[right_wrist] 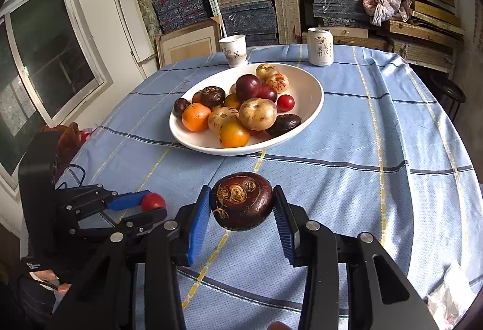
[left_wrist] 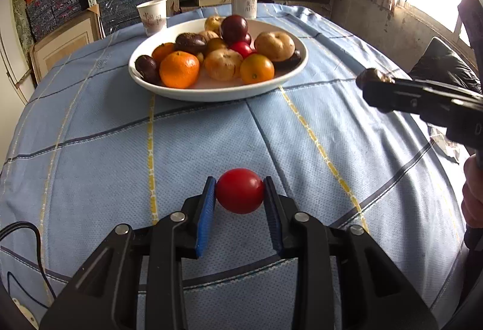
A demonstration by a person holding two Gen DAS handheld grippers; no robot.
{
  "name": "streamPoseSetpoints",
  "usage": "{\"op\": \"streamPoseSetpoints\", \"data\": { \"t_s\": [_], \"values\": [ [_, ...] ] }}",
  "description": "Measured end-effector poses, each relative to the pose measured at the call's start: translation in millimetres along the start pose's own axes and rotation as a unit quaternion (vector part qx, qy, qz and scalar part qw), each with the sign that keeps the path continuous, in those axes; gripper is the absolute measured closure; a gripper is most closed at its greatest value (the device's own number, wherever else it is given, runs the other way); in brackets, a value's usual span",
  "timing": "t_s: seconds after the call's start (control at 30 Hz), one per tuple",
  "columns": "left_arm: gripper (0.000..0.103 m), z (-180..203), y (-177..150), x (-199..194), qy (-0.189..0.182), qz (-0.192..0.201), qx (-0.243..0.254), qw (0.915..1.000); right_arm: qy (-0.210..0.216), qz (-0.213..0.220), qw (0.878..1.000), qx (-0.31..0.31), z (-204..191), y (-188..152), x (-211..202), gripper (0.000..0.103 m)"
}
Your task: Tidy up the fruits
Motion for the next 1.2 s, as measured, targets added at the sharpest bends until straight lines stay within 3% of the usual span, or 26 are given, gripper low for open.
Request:
{"op": "streamPoseSetpoints", "data": {
  "t_s": [0.2, 0.37, 0.63, 0.8, 0.97, 1.0, 1.1, 1.13, 1.2],
  "values": [
    [0.072, -12, 31, -39, 0.019, 0.038, 0.031, 0.9986, 0.052, 0.015, 0.999, -0.006, -21, 18, -20, 0.061],
    [0.072, -47, 82, -49, 0.019, 0.063, 0.019, 0.9977, 0.036, 0.046, 0.997, -0.042, -31, 62, -21, 0.061],
    [0.072, -94, 137, 16, 0.026, 0.044, -0.015, 0.9986, 0.028, 0.036, 0.998, -0.039, -22, 116, 43, 0.061],
    [0.072, -107, 146, 58, 0.022, 0.022, -0.029, 0.9991, 0.016, 0.008, 0.999, -0.034, -10, 116, 84, 0.061],
    [0.071, -112, 147, 69, 0.034, 0.022, -0.029, 0.9987, 0.027, 0.008, 0.999, -0.034, -9, 115, 90, 0.061],
    [0.065, -113, 147, 67, 0.042, 0.023, -0.028, 0.9985, 0.029, 0.011, 0.999, -0.034, -11, 115, 88, 0.059],
    [0.02, -115, 144, 53, 0.061, 0.03, -0.034, 0.9971, 0.022, 0.021, 0.999, -0.043, -15, 117, 75, 0.029],
    [0.013, -116, 141, 43, 0.068, 0.039, -0.037, 0.9962, 0.019, 0.029, 0.998, -0.051, -20, 114, 65, 0.027],
    [0.011, -117, 138, 18, 0.085, 0.057, -0.037, 0.994, 0.011, 0.039, 0.997, -0.067, -27, 110, 46, 0.021]
  ]
}}
Point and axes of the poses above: each gripper's, at about its wrist camera, not at the fingertips, and x roughly the way its jaws point, z to its right, y to its top, the point moved 8 cm from there along x, roughly the way its jaws point, and after that the axes turned 12 degrees about x, right-handed, at the moved point
